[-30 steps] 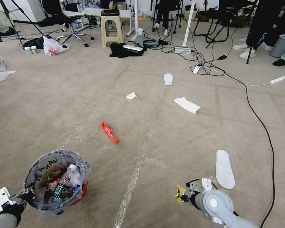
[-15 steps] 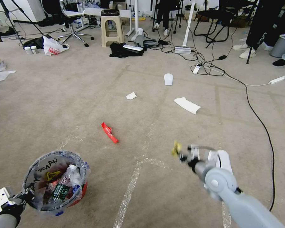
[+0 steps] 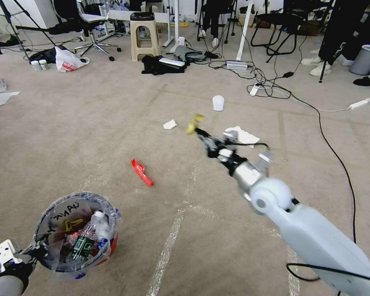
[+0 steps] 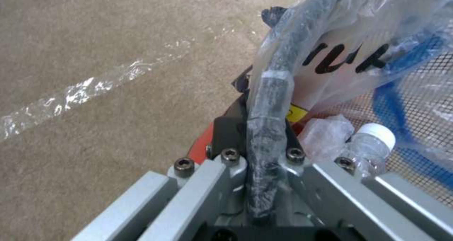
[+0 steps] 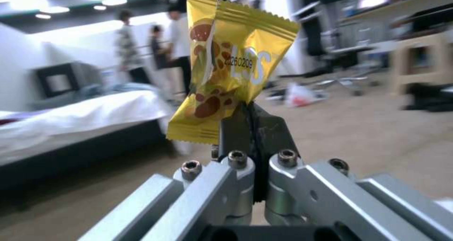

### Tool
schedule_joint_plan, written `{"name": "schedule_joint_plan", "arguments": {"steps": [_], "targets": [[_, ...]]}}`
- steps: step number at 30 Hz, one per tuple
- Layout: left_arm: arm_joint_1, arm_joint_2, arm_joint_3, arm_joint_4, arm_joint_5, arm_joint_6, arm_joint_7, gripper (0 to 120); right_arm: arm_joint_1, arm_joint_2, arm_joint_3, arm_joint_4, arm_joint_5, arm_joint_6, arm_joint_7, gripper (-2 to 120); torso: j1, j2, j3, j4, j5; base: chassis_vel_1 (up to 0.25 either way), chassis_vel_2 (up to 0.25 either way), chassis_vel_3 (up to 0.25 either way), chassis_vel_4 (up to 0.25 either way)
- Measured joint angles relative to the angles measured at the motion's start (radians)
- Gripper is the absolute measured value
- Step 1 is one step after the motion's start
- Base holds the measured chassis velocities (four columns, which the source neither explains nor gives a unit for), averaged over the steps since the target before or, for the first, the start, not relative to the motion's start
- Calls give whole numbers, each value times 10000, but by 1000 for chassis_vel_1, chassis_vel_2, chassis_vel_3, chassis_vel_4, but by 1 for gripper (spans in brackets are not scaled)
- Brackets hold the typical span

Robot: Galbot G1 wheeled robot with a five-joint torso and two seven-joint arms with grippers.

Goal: Pick up the trash bin and place the garbage on the floor into it.

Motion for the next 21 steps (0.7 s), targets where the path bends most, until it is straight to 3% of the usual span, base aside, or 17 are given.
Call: {"name": "schedule_joint_plan", "arguments": {"steps": [7, 9, 21], "targets": [[118, 1, -49, -185, -52, 33, -10, 0, 1323, 722, -1952, -161, 865, -668, 184, 0, 0, 0, 1, -2, 4, 0, 0, 0, 0], [161, -5, -84, -234, -65, 33, -11, 0, 1899, 1279, -2836, -238, 1367, -1350, 732, 0, 0, 0, 1, -6, 4, 0, 0, 0, 0], [216, 4, -150, -290, -110, 18, -4, 0, 3015, 2813, -4737, -591, 1831, -3097, 2135, 0, 0, 0, 0, -5, 3, 0, 0, 0, 0]]}}
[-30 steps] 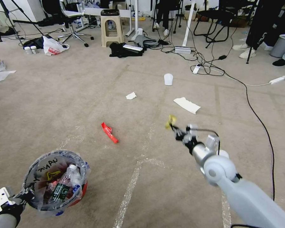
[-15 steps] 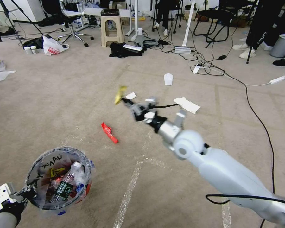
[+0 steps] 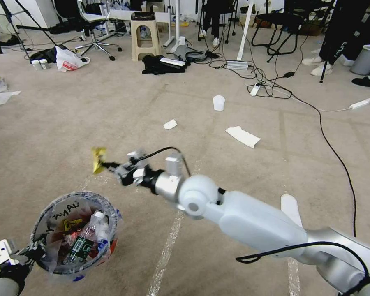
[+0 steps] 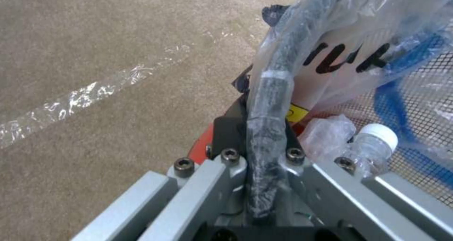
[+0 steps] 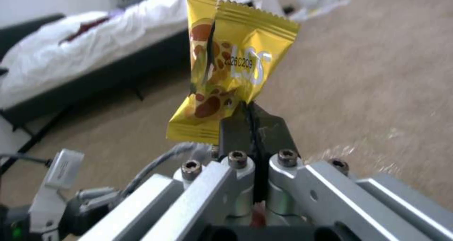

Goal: Pick up the trash bin and place the garbage on the floor into it.

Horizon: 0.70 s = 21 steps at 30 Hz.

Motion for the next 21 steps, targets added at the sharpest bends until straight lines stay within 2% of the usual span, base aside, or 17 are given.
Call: {"name": "schedule_joint_plan", "arguments": {"steps": [10, 21], "targets": [[-85, 18, -27, 104, -12, -27, 4, 0, 500, 871, -940, -290, 937, -1152, 1078, 0, 0, 0, 0, 0, 1, 0, 0, 0, 0], [-95, 18, -69, 162, -22, -43, 10, 0, 599, 1554, -1563, -1041, 1251, -1961, 1552, 0, 0, 0, 0, 0, 1, 0, 0, 0, 0]]}}
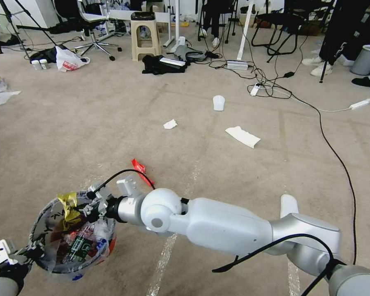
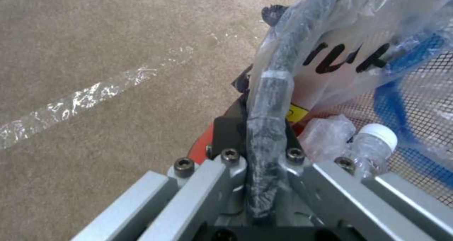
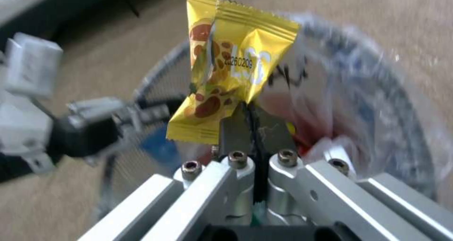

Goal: Pick up the trash bin and place the garbage on the floor into it.

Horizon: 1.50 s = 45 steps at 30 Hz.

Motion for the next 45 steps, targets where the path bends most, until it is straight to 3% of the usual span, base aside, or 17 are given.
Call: {"name": "schedule_joint_plan", "arguments": {"steps": [20, 25, 30, 32, 35, 45], "targets": [[-94, -3, 38, 142, 15, -13, 29, 0, -363, 352, -451, -572, -595, -113, 301, 2, 0, 0, 0, 0, 1, 0, 0, 0, 0], [-87, -25, 32, 144, 34, -19, 61, 0, -385, 281, -429, -441, -704, -48, 312, 23, 0, -1, 0, -1, 1, 0, 0, 0, 0], [-92, -32, 39, 145, 41, -20, 65, 0, -382, 252, -385, -372, -721, -20, 312, 36, 0, 0, 0, 0, 1, 0, 0, 0, 0], [-85, -42, 39, 147, 47, -21, 67, 0, -383, 228, -350, -345, -859, 177, 228, 50, 0, -1, 0, 0, 1, 0, 0, 0, 0], [-75, -45, 39, 147, 49, -21, 68, 0, -390, 227, -313, -325, -956, 366, 139, 55, 0, 0, 0, 0, 1, 0, 0, 0, 0], [-55, -78, 15, 147, 66, -31, 72, 0, -310, 587, 1048, -238, -2053, 2546, -738, 96, 0, -1, 0, 3, 1, 0, 0, 0, 0]]}}
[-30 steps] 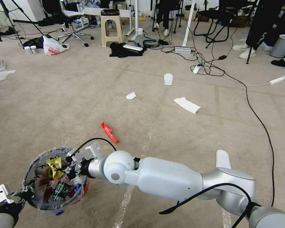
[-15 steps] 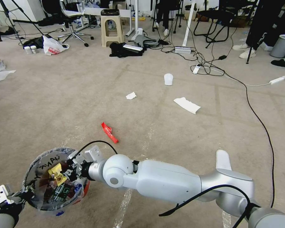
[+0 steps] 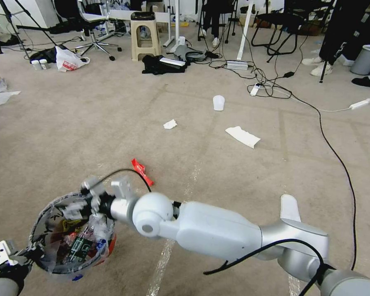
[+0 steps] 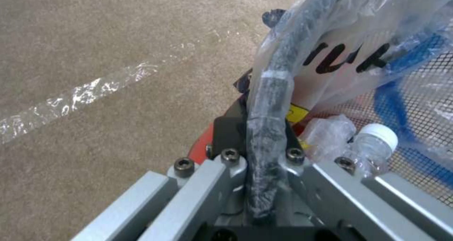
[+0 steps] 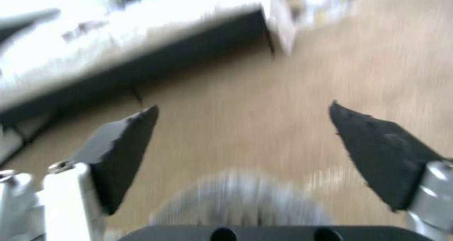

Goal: Pick up the trash bin and place the garbage on the floor into it.

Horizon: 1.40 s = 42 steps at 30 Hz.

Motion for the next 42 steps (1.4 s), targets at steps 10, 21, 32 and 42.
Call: {"name": "schedule_joint_plan", "arguments": {"steps": [10, 21, 32, 42], "targets": [[-17, -3, -42, -99, -32, -10, 6, 0, -1049, -1488, 3517, 1316, -1210, 2081, -1471, 100, 0, 0, 1, -7, 5, 0, 0, 0, 0], [-13, -127, -103, -213, -52, -87, 9, 0, -4068, -4157, 7808, 2628, -3132, 3389, -976, 100, 0, 0, 0, -4, 7, 0, 0, 0, 0], [111, -122, -239, -337, -47, -174, 10, 0, -7066, -4473, 10795, 2410, -5374, 3883, 291, 100, 0, 1, -1, 0, 4, 0, 0, 0, 0], [251, -227, -179, -449, 41, -255, 18, 0, -7937, -4186, 11299, 2402, -5779, 4089, 696, 100, 0, 1, -1, -2, 0, 0, 0, 0, 0]]}}
